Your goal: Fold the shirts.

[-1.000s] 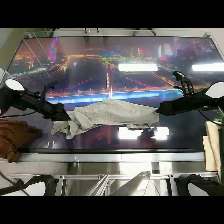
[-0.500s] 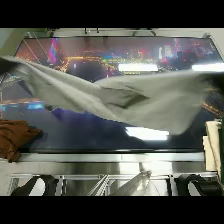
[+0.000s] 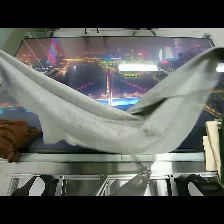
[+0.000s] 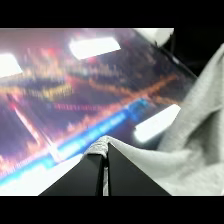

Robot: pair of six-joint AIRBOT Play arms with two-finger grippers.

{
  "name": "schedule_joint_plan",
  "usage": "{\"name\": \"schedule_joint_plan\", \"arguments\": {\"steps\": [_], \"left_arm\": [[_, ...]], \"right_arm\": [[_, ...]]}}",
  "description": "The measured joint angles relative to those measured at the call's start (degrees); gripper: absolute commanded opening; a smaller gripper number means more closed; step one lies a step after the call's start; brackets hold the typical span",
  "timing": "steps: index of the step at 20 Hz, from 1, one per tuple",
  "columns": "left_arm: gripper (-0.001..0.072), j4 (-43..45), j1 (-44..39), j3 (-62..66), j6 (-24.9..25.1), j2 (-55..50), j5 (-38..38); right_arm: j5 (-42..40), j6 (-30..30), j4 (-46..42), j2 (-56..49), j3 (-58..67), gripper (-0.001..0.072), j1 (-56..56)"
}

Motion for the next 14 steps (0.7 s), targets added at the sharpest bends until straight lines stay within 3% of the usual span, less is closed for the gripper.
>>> {"name": "schedule_joint_plan", "arguments": {"steps": [2,3,4,5,10,13,14], "left_arm": [[0.0012,4.4,-6.0,-4.8,2.3,-7.5,3.9],[0.0013,6.0,-8.2,-6.1,3.2,-11.7,5.7],[0.0055,7.7,-10.2,-6.8,4.0,-16.8,7.0],[0.0293,8.4,-11.5,-6.7,4.2,-21.2,7.1],[0.0319,11.0,-12.0,0.4,-2.5,-42.5,-1.2],[0.0319,14.4,-9.7,1.9,-6.6,-46.7,-4.4],[0.0320,16.5,-8.9,1.1,-7.7,-46.8,-4.5]], "right_arm": [[-0.4,0.9,-0.2,-11.2,0.1,0.0015,0.0],[-1.0,1.3,-0.1,-16.7,0.2,0.0126,0.0],[-1.3,1.8,-0.2,-22.2,0.2,0.0360,-0.1],[-1.4,2.5,-0.2,-26.3,0.2,0.0464,-0.2],[2.8,4.2,-0.2,-37.1,0.5,0.0449,-4.1],[8.7,4.2,-0.2,-36.2,-0.1,0.0438,-8.7],[10.8,4.0,-0.1,-35.4,-1.1,0.0382,-10.4]]}}
